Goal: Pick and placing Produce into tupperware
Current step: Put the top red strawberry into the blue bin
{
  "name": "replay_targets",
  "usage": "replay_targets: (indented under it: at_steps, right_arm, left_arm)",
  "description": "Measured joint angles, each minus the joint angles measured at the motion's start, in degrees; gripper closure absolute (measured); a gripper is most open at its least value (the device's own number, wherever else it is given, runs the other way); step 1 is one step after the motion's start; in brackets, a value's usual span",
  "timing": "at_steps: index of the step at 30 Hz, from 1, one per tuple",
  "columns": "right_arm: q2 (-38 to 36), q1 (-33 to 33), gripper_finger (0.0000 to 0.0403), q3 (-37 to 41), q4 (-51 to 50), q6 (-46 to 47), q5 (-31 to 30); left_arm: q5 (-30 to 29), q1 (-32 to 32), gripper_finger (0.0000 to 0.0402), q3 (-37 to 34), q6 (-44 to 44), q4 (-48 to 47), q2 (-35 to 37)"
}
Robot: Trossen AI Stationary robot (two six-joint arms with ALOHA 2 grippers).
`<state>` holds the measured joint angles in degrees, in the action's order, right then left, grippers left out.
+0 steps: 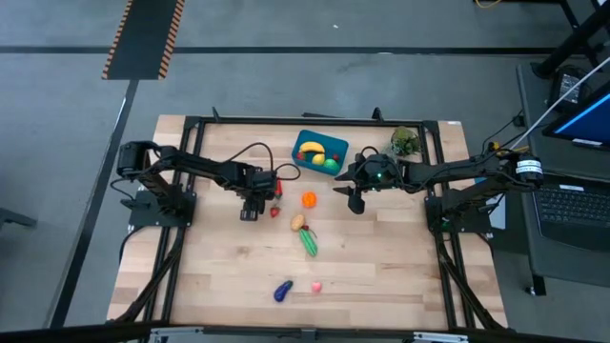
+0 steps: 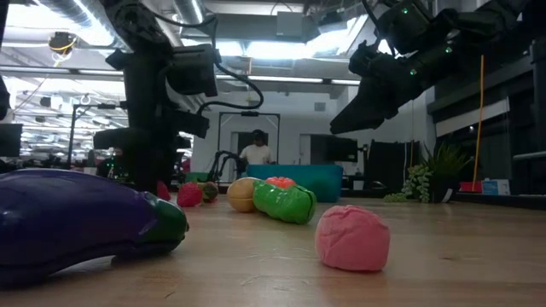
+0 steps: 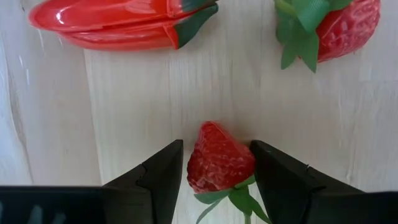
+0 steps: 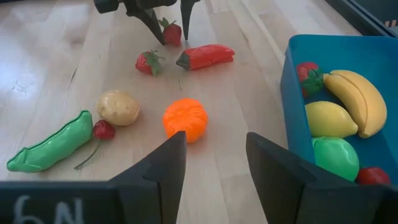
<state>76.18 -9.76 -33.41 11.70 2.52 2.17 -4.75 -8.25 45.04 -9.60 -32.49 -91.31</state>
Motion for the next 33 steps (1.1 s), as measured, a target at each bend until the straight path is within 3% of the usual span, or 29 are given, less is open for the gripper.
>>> replay_targets:
  at_steps: [9, 26, 33]
  right_arm:
    - [0.0, 0.0, 0.0232, 0.0, 0.0, 0.0, 0.0]
    - [0.0, 0.0, 0.0232, 0.0, -0.8, 0.0, 0.0]
    - [0.0, 0.1, 0.0232, 0.0, -0.9, 0.0, 0.0]
  left_arm:
    - [0.0, 0.0, 0.0270, 1.4, -0.6, -1.7, 0.0]
    - [-0.5, 0.0, 0.0271, 4.8, -1.1, -7.4, 1.4]
    - [-0.7, 0.0, 0.0271, 4.8, -0.1, -8.0, 7.7]
